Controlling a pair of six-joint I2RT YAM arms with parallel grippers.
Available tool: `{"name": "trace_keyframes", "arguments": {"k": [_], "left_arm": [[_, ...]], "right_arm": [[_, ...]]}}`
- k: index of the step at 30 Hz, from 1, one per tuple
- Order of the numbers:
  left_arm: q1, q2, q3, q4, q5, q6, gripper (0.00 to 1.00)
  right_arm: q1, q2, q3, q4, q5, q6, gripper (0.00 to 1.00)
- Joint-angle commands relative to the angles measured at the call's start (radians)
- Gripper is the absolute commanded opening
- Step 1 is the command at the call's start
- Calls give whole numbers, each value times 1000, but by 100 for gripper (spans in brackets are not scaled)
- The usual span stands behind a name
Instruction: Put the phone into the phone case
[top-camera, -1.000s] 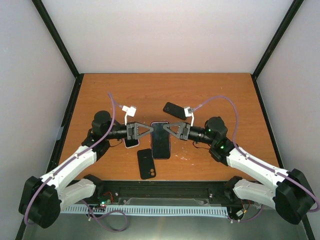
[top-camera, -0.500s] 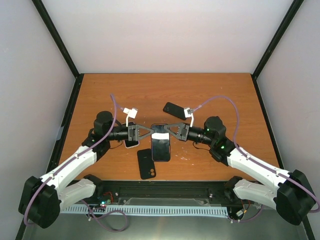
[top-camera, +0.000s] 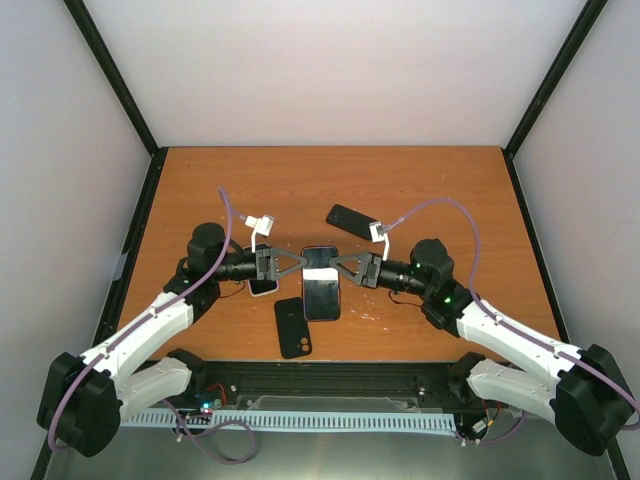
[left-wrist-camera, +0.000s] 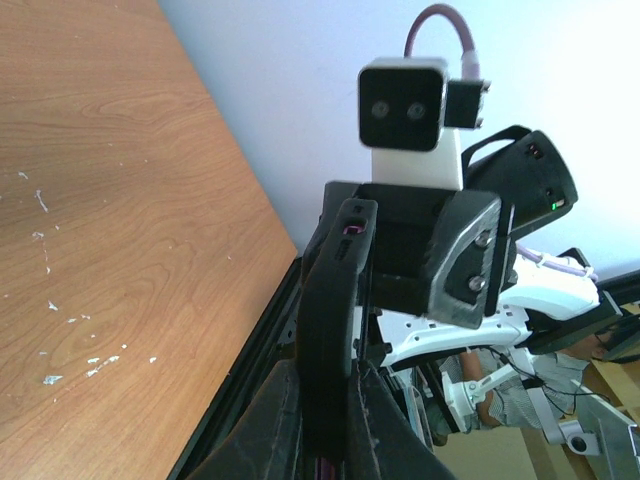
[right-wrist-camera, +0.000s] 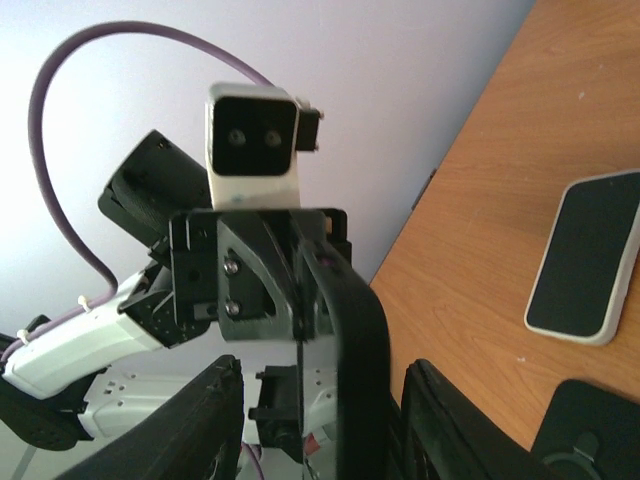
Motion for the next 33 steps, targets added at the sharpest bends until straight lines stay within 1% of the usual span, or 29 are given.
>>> {"name": "trace_keyframes", "arguments": {"k": [1, 4, 8, 10, 12, 18, 19, 21, 24, 28, 33], "left_arm": [[1, -18, 9, 90, -13, -43, 0], [1, -10, 8, 95, -21, -44, 0], [1, 3, 6, 101, -28, -46, 0], [1, 11, 10, 92, -36, -47, 1], [1, 14, 13, 74, -48, -52, 7], [1, 9, -14, 66, -57, -78, 48], [1, 11, -24, 72, -53, -85, 53], [1, 13, -58, 106, -36, -104, 56], [1, 30, -108, 172, 1, -151, 58], [0, 51, -126, 198, 36, -165, 58], [0, 51, -117, 190, 46, -156, 54]], "right_arm": [[2, -36, -46, 10, -34, 6, 40], [2, -45, -48, -7, -48, -1, 32], [2, -48, -45, -12, -46, -3, 11], [3, -47, -45, 3, -39, 15, 7], [2, -45, -47, 28, -17, 42, 5], [2, -55, -88, 111, 112, 159, 6], [2, -57, -89, 110, 137, 174, 6], [2, -63, -76, 63, 200, 192, 6], [2, -67, -62, 30, 267, 207, 6], [2, -61, -47, 40, 319, 224, 6], [2, -42, -25, 31, 345, 222, 7]]}}
